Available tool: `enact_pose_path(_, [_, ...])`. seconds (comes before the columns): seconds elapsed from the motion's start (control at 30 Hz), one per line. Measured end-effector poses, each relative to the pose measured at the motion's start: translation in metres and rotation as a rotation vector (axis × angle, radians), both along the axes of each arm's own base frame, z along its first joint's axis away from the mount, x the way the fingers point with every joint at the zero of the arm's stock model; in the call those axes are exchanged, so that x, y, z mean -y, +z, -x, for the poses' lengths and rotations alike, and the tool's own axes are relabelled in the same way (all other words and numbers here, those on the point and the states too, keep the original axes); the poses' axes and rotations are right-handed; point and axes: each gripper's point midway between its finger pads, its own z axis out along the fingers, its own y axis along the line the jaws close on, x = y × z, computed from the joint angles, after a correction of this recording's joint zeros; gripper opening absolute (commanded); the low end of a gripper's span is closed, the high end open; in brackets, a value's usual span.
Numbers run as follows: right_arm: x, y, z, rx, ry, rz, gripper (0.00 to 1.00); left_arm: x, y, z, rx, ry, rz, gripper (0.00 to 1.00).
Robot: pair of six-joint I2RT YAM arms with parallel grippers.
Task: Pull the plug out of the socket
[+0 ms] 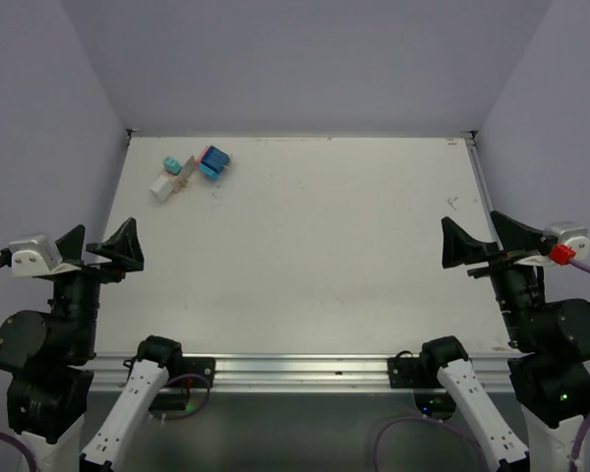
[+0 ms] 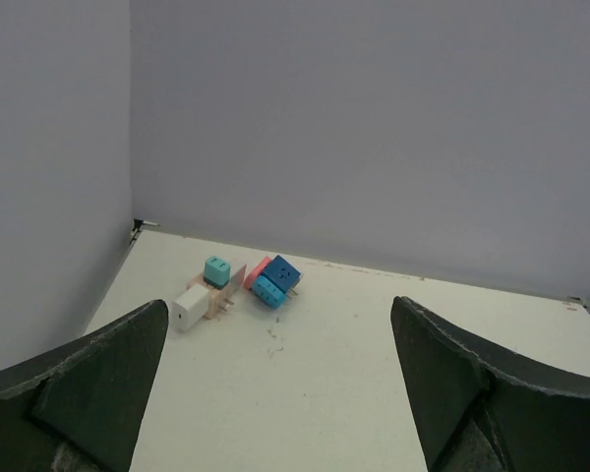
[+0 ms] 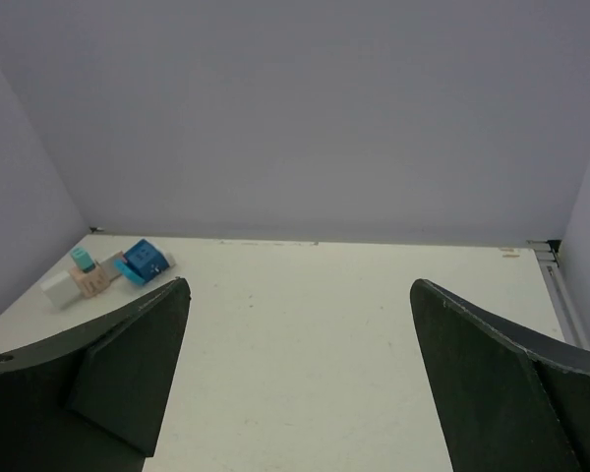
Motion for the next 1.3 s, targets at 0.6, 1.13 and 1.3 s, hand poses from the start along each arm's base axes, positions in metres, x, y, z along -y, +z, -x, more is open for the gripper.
enact_pose_path(0.6, [-0.004,-0.007,-0.003,-0.014,0.017,-0.001,0.99,0.012,-0.012,-0.020,-0.044,-0.038,-0.017,1.00])
enact_pose_path(1.13, [-0.026,-0.056,-0.017,-0.160,0.109,-0.037,0.99,0.061,-0.097,-0.184,-0.357,-0.086,-0.064,1.00])
enact_pose_path(1.3, [-0.026,-0.071,-0.015,-0.189,0.113,-0.045,0.99,0.072,-0.148,-0.233,-0.485,-0.083,-0.106,1.00])
